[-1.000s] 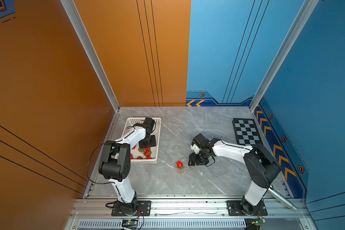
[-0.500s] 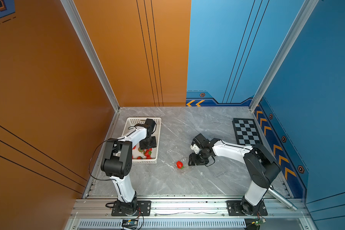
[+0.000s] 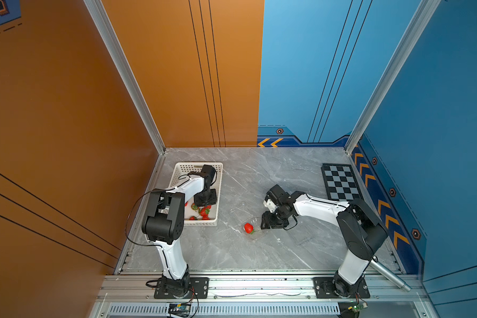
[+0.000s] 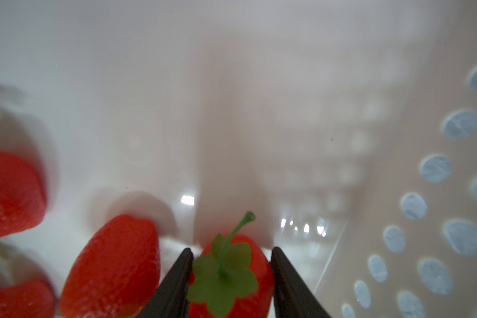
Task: Pack strawberries into containers
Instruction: Pick up the strawberry from the basket, then place the strawberry in the packing box.
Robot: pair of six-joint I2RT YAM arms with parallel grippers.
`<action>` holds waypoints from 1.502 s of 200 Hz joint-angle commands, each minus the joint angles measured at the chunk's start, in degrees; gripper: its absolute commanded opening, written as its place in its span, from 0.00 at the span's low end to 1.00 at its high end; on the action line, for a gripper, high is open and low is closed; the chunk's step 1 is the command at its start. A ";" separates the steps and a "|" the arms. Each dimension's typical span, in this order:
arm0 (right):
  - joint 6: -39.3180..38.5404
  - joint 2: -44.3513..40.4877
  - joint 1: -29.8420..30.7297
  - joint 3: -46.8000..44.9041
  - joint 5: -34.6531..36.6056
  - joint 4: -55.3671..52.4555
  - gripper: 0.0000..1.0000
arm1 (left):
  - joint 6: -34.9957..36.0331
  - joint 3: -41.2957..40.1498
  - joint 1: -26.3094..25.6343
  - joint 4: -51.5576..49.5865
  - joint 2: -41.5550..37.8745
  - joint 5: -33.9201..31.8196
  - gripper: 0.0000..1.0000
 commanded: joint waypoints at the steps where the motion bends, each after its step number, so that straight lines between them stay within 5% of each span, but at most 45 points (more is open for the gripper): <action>1: -0.98 2.09 -0.31 -0.31 1.45 -0.77 0.59 | 0.06 -0.10 -0.42 0.11 0.68 1.32 0.40; 42: -0.94 2.04 -0.31 -0.16 1.54 -0.85 0.59 | 0.50 0.21 -1.00 0.08 1.10 2.66 0.25; 96: -1.24 3.40 -0.47 0.05 1.52 -0.78 0.58 | 0.77 -1.14 -2.60 0.00 -6.77 5.39 0.23; 180: -0.51 6.28 -0.57 1.37 1.36 0.20 0.58 | -4.80 -3.26 -22.20 -2.88 -17.60 2.66 0.26; 300: 0.60 5.92 -0.22 -0.61 2.18 1.74 0.59 | -9.29 -5.02 -32.57 -2.86 -19.60 2.15 0.25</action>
